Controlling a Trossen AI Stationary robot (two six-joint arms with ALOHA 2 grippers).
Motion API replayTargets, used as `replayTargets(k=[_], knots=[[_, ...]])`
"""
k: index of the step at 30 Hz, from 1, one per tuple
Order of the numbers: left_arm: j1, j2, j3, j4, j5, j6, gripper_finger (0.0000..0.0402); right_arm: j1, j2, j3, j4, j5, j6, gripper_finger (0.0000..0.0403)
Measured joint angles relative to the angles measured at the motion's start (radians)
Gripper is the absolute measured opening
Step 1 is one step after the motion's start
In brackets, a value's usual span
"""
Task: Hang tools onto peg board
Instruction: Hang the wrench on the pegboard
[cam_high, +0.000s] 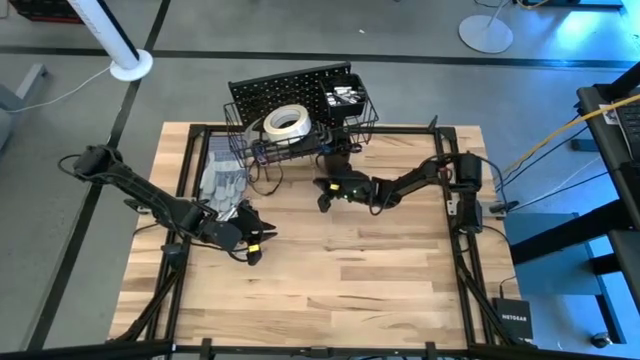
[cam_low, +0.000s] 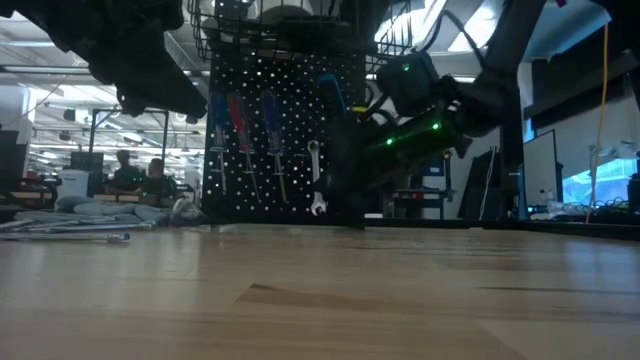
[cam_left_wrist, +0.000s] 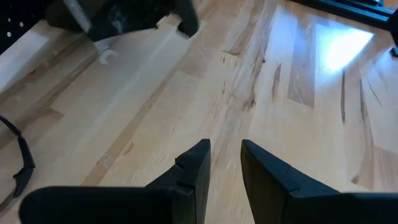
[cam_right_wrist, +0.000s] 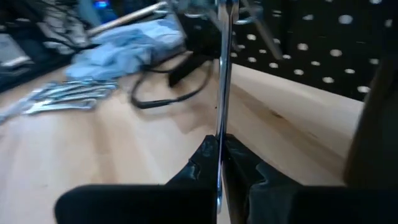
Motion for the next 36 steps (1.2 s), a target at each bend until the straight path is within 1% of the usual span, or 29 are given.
replayTargets(k=[3, 9, 12, 16, 21, 24, 27, 31, 36], knots=[[0.0, 0.0, 0.0, 0.001, 0.0, -0.001, 0.0082, -0.001, 0.031, 0.022, -0.013, 0.071, 0.0, 0.0009], [0.0, 0.0, 0.0, 0.005, -0.001, 0.0, 0.0082, 0.001, 0.048, 0.03, 0.015, 0.144, -0.001, 0.0015], [0.0, 0.0, 0.0, 0.004, 0.0, 0.0, 0.0082, -0.004, 0.048, 0.034, 0.037, 0.155, -0.001, 0.0026], [0.0, 0.0, 0.0, 0.002, -0.001, 0.0, 0.0082, -0.006, 0.048, 0.047, 0.04, 0.164, 0.001, 0.0054], [0.0, 0.0, 0.0, 0.002, -0.001, 0.0, 0.0082, -0.007, 0.048, 0.047, 0.039, 0.162, -0.007, 0.0106], [0.0, 0.0, 0.0, 0.002, 0.0, 0.0, 0.0082, -0.006, 0.031, 0.047, 0.014, 0.12, -0.043, 0.0129], [0.0, 0.0, 0.0, -0.001, 0.0, 0.0, 0.0082, -0.006, -0.008, 0.047, -0.04, 0.06, -0.076, 0.0139], [0.0, 0.0, 0.0, -0.014, 0.0, 0.0, 0.0082, 0.008, -0.096, 0.047, -0.179, 0.023, -0.12, 0.0138], [0.0, 0.0, 0.0, -0.038, 0.0, -0.025, 0.0082, 0.079, -0.261, 0.047, -0.486, 0.019, -0.201, 0.0138]])
